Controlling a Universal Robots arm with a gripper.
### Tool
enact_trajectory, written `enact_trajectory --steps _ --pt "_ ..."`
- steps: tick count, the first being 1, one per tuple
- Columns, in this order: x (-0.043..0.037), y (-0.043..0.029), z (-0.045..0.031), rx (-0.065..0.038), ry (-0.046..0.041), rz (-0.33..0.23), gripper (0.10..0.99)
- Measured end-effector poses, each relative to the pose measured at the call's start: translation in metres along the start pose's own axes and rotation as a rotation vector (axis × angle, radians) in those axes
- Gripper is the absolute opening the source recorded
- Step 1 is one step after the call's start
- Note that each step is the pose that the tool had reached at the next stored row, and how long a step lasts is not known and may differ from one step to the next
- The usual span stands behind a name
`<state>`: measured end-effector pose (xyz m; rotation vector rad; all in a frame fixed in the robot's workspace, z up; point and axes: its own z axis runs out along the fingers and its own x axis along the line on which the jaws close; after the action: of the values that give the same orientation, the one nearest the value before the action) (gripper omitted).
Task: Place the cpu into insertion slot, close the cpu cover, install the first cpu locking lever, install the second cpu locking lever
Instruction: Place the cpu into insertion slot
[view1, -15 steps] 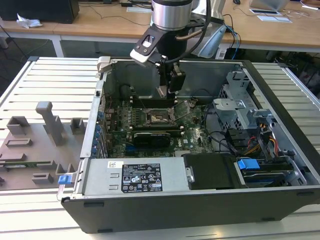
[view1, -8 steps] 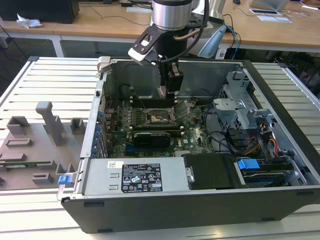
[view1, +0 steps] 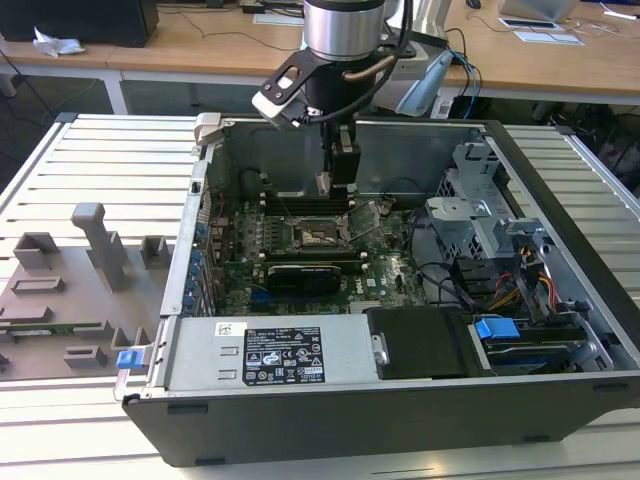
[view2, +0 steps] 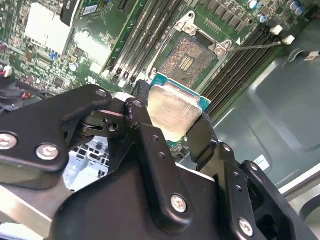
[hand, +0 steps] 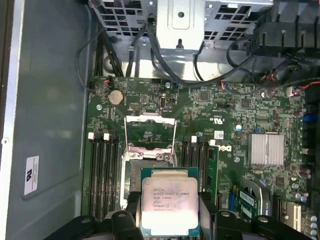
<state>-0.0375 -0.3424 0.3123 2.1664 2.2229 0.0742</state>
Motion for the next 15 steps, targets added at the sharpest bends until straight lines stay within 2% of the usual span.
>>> enact_trajectory --steps 9,15 --pt "0.0000 0.0003 0.0002 -0.001 -0.0090 0.125 0.545" --pt "0.0000 0.0005 0.0003 -0.002 -0.0182 0.236 0.545"
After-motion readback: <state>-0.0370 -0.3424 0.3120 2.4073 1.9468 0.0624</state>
